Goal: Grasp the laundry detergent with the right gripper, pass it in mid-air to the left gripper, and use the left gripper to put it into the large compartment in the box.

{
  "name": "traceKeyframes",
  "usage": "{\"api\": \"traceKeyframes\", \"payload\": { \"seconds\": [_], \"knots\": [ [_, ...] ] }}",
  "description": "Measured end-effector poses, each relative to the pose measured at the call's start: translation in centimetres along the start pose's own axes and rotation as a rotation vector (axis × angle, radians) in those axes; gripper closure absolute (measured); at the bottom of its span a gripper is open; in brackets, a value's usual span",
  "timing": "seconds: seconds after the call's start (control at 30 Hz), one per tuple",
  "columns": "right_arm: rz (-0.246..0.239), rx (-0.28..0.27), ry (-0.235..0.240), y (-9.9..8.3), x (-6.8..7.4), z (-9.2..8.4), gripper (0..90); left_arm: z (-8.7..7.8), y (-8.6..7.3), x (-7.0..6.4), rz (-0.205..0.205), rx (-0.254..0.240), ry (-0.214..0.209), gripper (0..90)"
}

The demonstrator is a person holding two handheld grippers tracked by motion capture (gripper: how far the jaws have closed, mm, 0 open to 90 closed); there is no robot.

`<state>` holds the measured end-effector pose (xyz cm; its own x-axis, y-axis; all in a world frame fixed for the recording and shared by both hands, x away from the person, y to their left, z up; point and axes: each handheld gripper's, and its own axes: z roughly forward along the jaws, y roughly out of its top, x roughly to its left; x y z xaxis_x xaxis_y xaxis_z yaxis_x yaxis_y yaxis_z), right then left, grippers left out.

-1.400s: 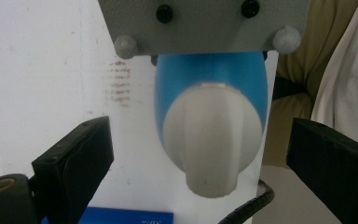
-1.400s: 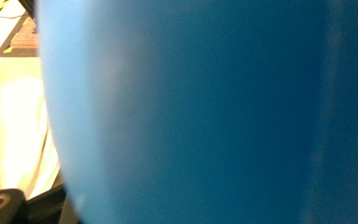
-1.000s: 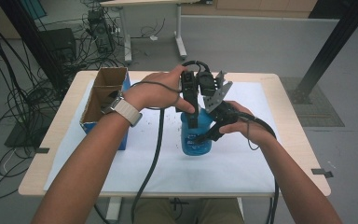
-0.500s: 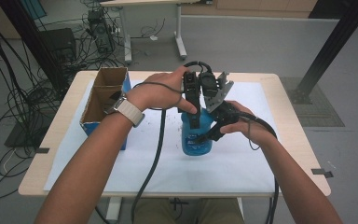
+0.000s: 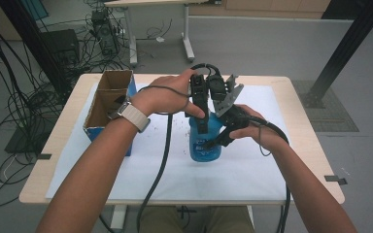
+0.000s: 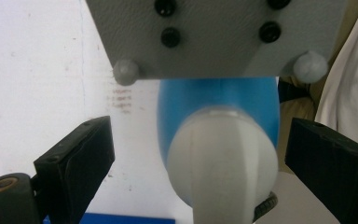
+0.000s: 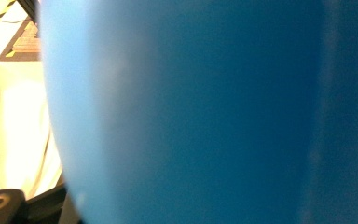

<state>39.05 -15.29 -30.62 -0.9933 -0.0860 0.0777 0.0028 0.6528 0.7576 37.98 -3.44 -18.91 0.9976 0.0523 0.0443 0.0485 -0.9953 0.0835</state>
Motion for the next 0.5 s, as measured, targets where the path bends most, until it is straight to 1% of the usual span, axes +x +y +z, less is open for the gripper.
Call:
{"api": "traceKeyframes", "payload": {
  "seconds": [0.03, 0.1, 0.17, 0.23, 0.37, 0.5],
  "knots": [
    [-0.010, -0.001, -0.005, 0.03, -0.03, 0.02, 43.9, 0.00, 0.00, 0.00, 0.002, 0.001, 0.001, 8.5],
    [-0.004, -0.001, -0.003, 0.03, -0.01, 0.02, 43.9, -0.02, 0.00, 0.01, 0.003, -0.003, -0.001, 8.5],
    [-0.008, -0.003, -0.005, 0.06, -0.04, 0.08, 43.9, -0.03, -0.02, 0.00, 0.004, -0.003, -0.001, 8.6],
    [-0.001, 0.002, 0.003, 0.07, -0.01, 0.08, 43.9, -0.06, -0.11, 0.01, 0.002, -0.003, 0.001, 8.6],
    [0.001, 0.005, 0.007, 0.06, -0.05, 0.17, 43.9, -0.09, -0.28, 0.05, -0.005, -0.006, 0.001, 8.6],
    [-0.003, 0.002, 0.006, 0.13, -0.05, 0.20, 43.9, -0.12, -0.31, 0.02, -0.001, -0.007, 0.002, 8.8]
  ]
}}
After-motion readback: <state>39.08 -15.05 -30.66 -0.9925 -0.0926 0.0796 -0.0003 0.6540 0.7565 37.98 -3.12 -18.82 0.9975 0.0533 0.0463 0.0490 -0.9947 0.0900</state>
